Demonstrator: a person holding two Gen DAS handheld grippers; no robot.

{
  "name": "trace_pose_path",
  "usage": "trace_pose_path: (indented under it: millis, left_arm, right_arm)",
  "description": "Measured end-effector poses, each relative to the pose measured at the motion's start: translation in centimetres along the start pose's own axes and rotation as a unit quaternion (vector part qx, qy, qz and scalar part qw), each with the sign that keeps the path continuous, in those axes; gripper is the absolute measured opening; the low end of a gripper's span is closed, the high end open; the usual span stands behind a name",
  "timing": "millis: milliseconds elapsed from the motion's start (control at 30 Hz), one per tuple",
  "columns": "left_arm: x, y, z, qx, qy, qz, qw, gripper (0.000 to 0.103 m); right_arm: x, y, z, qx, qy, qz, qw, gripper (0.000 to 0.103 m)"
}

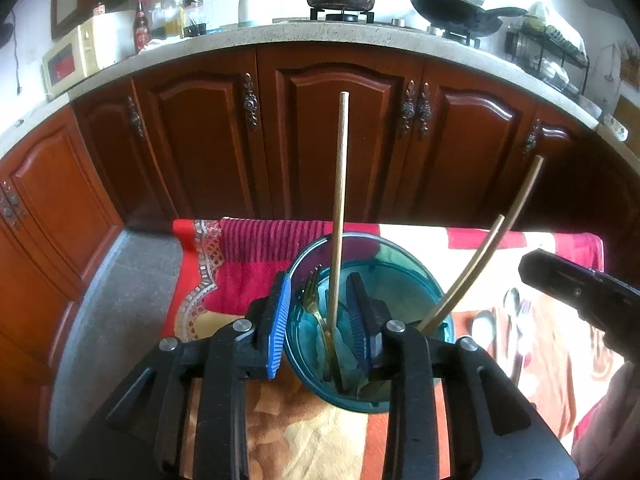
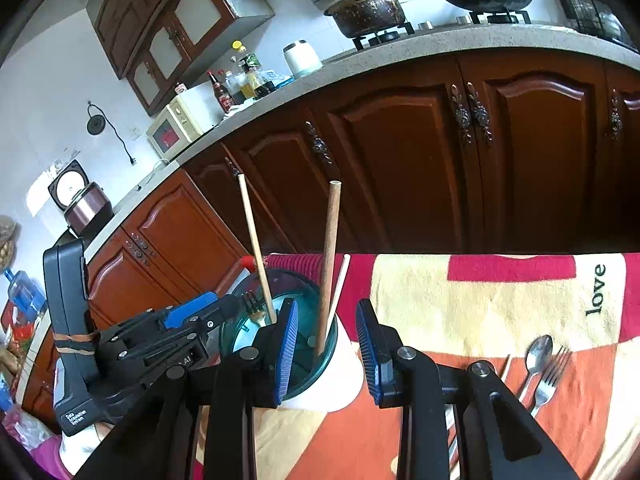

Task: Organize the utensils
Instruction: 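Drop the gold fork into the cup with the left tool while the right tool follows, then move both open tools back over the remaining utensils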

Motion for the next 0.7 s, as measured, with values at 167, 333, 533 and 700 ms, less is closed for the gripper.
trace_pose_path:
  millis: [167, 333, 533, 700]
  left_arm:
    - [-0.3, -0.3, 1.8, -0.003, -0.01, 0.0, 0.9999, 0.031]
    - [-0.9, -1.1, 4.1, 0.001, -0.029, -0.01, 0.9995, 0.031]
    - [-2.1, -3.1, 6.5, -0.01, -0.042, -0.026, 0.9987, 0.033]
    - [-3.1, -4.9, 7.4, -0.025, -0.038, -0.035, 0.9983, 0.033]
  right_arm:
    - [-0.9, 0.5, 1.2, -0.011, 0.002, 0.014, 1.0, 0.029]
    - [-2.1, 0.5, 2.7, -0.022, 0.002, 0.017, 1.0, 0.029]
    - [-3.4, 0.3, 4.8, -0.032, -0.003, 0.015, 0.999, 0.032]
    - [-4.6, -0.7, 6.7, -0.045, -0.005, 0.008, 0.999, 0.034]
Point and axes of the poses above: each gripper's, at about its wrist camera, not at the fingertips, and z roughly against the way its jaws point, y to its left, x to its top, the point moved 4 cm from there along -z, roughly the way its jaws point, and after that the axes turned 4 degrees about x, right-handed, at the moved point
